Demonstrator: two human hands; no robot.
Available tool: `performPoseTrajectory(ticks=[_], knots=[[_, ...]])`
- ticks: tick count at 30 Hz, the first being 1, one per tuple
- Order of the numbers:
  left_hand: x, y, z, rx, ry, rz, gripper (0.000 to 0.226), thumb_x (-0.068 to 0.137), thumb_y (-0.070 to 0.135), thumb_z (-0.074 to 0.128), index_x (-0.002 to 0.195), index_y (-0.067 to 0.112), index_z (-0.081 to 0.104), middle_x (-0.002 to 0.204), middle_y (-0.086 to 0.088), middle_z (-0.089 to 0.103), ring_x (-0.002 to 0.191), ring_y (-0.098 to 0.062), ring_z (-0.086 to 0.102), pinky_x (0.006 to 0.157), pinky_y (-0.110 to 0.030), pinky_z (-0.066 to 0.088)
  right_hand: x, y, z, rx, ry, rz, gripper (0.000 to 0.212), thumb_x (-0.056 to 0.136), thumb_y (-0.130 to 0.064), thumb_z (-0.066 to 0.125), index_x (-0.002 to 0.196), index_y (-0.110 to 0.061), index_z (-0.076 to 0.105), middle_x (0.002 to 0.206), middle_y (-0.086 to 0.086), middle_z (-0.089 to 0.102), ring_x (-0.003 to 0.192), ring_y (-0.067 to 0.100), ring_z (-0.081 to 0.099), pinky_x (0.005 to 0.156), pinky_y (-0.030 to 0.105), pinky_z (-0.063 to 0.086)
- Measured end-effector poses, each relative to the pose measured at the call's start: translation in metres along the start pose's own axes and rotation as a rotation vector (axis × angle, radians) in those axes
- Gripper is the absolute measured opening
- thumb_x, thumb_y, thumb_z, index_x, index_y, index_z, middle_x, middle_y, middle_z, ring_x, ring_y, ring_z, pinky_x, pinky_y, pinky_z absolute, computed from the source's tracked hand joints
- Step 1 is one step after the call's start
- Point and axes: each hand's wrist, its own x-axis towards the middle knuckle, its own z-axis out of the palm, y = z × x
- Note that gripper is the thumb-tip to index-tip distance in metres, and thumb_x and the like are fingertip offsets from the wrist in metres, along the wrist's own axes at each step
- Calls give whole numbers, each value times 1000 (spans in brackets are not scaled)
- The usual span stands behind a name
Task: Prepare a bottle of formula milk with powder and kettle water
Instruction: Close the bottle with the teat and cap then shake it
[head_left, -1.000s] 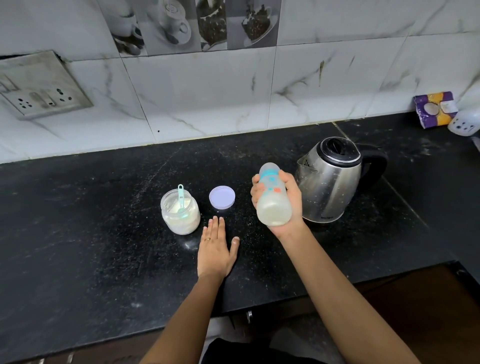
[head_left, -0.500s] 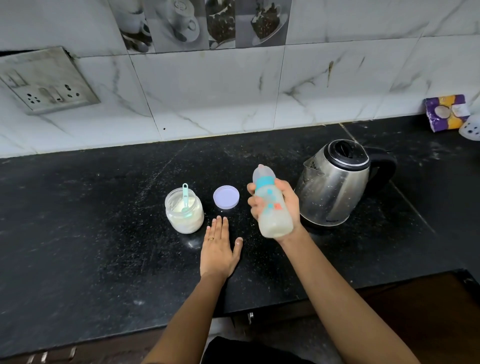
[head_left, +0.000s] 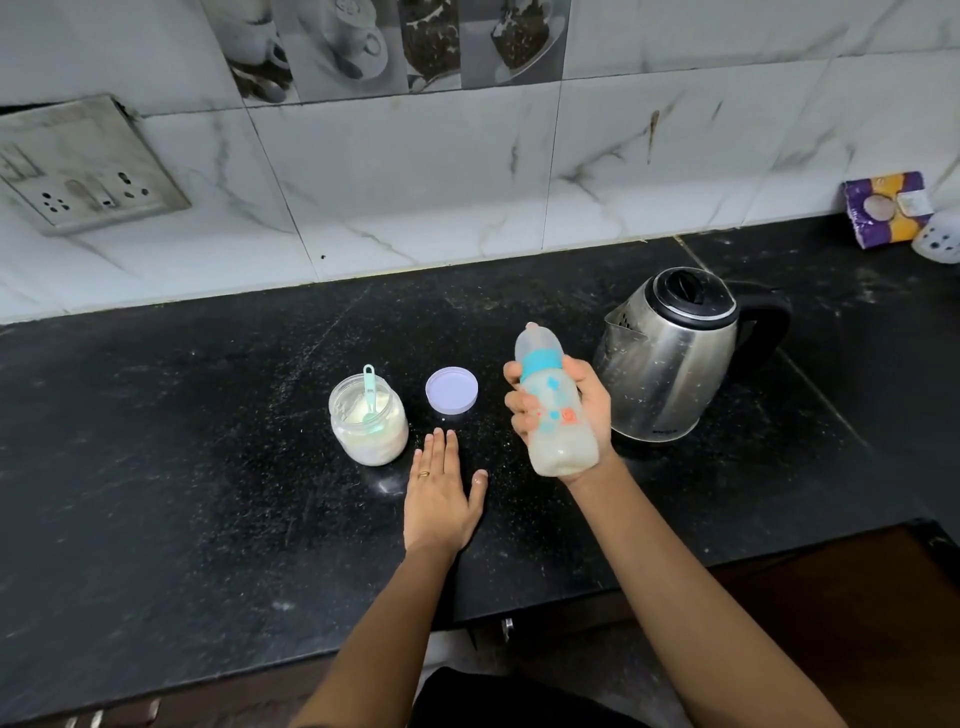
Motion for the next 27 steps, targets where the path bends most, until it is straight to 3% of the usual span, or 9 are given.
performPoseTrajectory(ticks=[3,9,11,16,20,24,27], knots=[[0,0,-1,-8,4,-2,85,84,59,2,151,9,11,159,-9,10,147,-18,2,116,-26,-10,3,-1,-1,104,183,-122,46,60,-21,77,96,-3,55,85,11,61,61,20,62,60,27,57],[-1,-1,0,-11,1,-3,84,84,60,2,151,10,10,159,-9,10,147,-17,2,116,-26,-9,-2,-1,15,-80,-11,-41,54,61,-22,78,104,-3,52,92,10,57,57,18,55,48,27,50],[-1,-1,-1,-10,2,-4,84,84,60,2,151,10,11,159,-9,10,147,-17,2,116,-27,-9,0,0,15,-51,26,-81,61,56,-23,81,105,-3,52,93,10,56,59,20,57,51,29,52],[1,1,-2,-9,-3,-4,85,82,60,0,151,10,9,160,-8,8,147,-17,0,115,-26,-11,-7,1,20,-69,-64,-30,52,73,-27,64,114,0,49,102,14,53,72,24,59,65,34,53],[0,-1,-1,-12,-2,-5,85,83,60,2,151,10,10,159,-8,9,147,-17,1,116,-26,-10,-8,-3,26,43,-125,-41,62,70,-23,79,118,3,51,99,18,56,79,26,62,67,38,56],[0,-1,-1,-28,-1,-8,86,82,60,1,152,10,10,160,-8,9,147,-17,1,115,-25,-10,-1,-5,29,89,-145,-54,59,68,-23,74,120,-12,49,88,10,48,71,20,55,62,31,54],[0,-1,0,-29,-1,-7,86,82,60,1,151,10,10,159,-9,9,147,-17,1,116,-26,-10,-1,-2,22,162,-301,23,54,76,-24,66,125,-17,43,96,15,51,75,27,61,71,44,56]])
